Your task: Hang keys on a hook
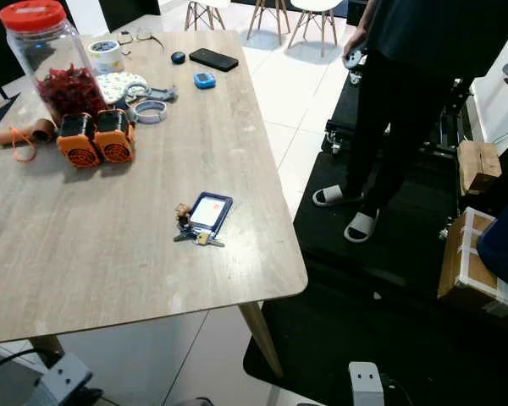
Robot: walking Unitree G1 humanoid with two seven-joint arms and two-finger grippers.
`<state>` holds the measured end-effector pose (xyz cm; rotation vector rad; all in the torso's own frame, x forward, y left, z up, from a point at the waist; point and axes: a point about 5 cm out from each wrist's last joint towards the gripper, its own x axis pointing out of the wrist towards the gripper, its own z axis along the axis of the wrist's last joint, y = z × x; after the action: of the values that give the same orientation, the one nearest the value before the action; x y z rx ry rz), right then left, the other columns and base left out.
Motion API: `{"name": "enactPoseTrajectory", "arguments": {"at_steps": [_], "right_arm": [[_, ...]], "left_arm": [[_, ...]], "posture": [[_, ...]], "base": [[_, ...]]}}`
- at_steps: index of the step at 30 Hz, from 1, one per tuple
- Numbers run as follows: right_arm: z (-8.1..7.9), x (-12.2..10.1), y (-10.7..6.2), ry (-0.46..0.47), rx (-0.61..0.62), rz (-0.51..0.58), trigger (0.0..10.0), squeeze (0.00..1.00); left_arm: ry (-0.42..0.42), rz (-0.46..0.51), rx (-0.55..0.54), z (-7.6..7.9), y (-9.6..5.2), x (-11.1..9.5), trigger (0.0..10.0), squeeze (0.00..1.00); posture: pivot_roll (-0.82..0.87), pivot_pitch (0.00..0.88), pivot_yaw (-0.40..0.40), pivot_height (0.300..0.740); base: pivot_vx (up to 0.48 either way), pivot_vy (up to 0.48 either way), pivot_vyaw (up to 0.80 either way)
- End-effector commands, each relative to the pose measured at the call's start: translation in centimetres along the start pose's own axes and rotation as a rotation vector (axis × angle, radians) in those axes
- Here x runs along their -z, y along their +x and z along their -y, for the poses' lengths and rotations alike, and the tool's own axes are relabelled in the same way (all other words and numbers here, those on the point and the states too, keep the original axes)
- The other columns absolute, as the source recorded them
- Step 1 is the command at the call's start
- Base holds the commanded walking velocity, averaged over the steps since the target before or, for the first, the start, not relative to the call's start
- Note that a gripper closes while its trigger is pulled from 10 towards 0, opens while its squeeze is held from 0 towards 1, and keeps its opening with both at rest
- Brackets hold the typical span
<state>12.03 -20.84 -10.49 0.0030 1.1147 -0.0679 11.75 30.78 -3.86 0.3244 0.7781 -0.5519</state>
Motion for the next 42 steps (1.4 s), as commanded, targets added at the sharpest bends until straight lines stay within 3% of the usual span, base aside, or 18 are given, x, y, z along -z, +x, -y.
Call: {"name": "enactPoseTrajectory", "arguments": {"at_steps": [1, 9, 13, 18, 21, 31, 33, 36, 38, 42], "right_arm": [[-0.1, 0.5, -0.1, 0.002, 0.000, -0.014, 10.0, 0.00], [-0.1, 0.7, -0.1, 0.005, 0.000, -0.016, 10.0, 0.00], [-0.2, 0.7, -0.1, 0.005, -0.001, -0.017, 10.0, 0.00], [-0.1, 0.7, -0.1, 0.006, 0.001, -0.017, 10.0, 0.00], [-0.1, 0.7, -0.1, 0.005, 0.001, -0.017, 10.0, 0.00], [-0.2, 0.6, -0.1, 0.011, 0.001, -0.015, 10.0, 0.00], [-0.2, 0.6, -0.1, 0.012, 0.001, -0.015, 10.0, 0.00], [-0.1, 0.5, -0.1, 0.013, 0.001, -0.014, 10.0, 0.00], [-0.1, 0.5, -0.1, 0.013, 0.001, -0.014, 10.0, 0.00], [-0.1, 0.4, 0.0, 0.014, 0.002, -0.012, 10.0, 0.00]], "left_arm": [[0.003, -0.026, -0.004, -0.5, -1.0, 0.6, 10.0, 0.00], [0.089, -0.076, 0.043, -3.1, -3.6, 0.4, 10.0, 0.00], [0.094, -0.086, 0.054, -3.5, -4.1, 0.4, 10.0, 0.00], [0.144, -0.075, 0.144, -4.1, -5.1, -0.3, 10.0, 0.00], [0.224, -0.079, 0.253, -4.8, -6.2, -1.3, 10.0, 0.00], [0.220, -0.047, 0.349, -6.9, -7.4, -4.1, 10.0, 0.00], [0.218, -0.041, 0.345, -7.2, -7.5, -4.5, 10.0, 0.00], [0.162, 0.070, 0.284, -8.9, -7.6, -7.1, 10.0, 0.00], [0.155, 0.087, 0.282, -9.0, -7.7, -7.5, 10.0, 0.00], [0.211, 0.067, 0.275, -9.9, -8.4, -8.7, 10.0, 0.00]], "posture": [[0.05, 0.085, -0.006, 0.740], [0.05, 0.085, -0.006, 0.740], [0.05, 0.086, -0.005, 0.740], [0.05, 0.086, -0.004, 0.740], [0.05, 0.087, -0.005, 0.740], [0.06, 0.084, -0.007, 0.740], [0.06, 0.084, -0.008, 0.740], [0.06, 0.084, -0.009, 0.740], [0.06, 0.084, -0.009, 0.740], [0.06, 0.082, -0.007, 0.740]], "base": [[0.000, 0.000, 0.00], [0.000, 0.000, 0.00], [0.000, 0.000, 0.00], [0.000, 0.000, 0.00], [0.000, 0.000, 0.00], [0.000, 0.000, 0.00], [0.000, 0.000, 0.00], [0.000, 0.000, 0.00], [0.000, 0.000, 0.00], [0.000, 0.000, 0.00]]}}
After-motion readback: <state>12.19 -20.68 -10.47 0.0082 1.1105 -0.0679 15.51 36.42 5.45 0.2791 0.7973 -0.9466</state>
